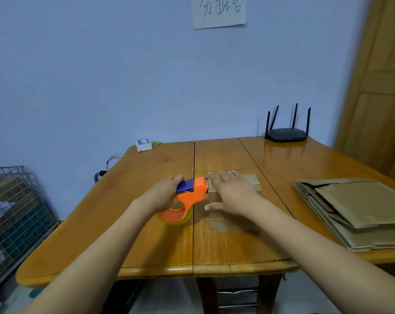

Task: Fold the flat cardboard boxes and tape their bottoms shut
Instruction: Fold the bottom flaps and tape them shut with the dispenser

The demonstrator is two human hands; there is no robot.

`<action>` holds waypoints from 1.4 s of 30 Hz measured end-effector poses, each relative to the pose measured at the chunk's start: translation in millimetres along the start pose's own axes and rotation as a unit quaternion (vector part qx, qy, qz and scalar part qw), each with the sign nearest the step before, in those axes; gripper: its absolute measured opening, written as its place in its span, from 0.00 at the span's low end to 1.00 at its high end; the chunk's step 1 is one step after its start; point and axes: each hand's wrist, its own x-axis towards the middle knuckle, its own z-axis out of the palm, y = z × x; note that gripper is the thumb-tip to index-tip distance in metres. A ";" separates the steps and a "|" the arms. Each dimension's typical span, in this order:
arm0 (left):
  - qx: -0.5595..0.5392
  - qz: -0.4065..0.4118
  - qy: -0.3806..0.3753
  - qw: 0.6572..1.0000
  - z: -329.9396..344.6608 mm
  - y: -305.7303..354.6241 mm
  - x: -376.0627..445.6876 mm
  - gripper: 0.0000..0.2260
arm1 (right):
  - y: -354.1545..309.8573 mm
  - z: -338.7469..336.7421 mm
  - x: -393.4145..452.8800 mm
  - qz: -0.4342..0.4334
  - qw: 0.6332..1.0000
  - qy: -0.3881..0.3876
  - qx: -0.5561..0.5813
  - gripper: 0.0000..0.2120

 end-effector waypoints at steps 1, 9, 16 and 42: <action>0.001 0.000 0.000 1.000 -1.3 -1.4 -0.9 0.17 | -0.2 0.7 -0.1 0.003 1.000 0.004 -0.005 0.50; 0.004 -0.008 -0.019 1.000 -13.7 -15.2 -2.3 0.19 | 0.4 -1.7 -3.1 0.002 1.000 0.006 0.000 0.47; -0.027 -0.010 -0.016 0.999 -3.2 -18.8 -2.5 0.18 | 0.9 -3.9 -4.6 -0.002 1.000 0.000 0.005 0.47; 0.101 0.005 -0.056 0.993 -0.8 -21.1 -3.8 0.23 | 1.4 -7.0 -6.5 -0.003 1.000 -0.001 0.011 0.46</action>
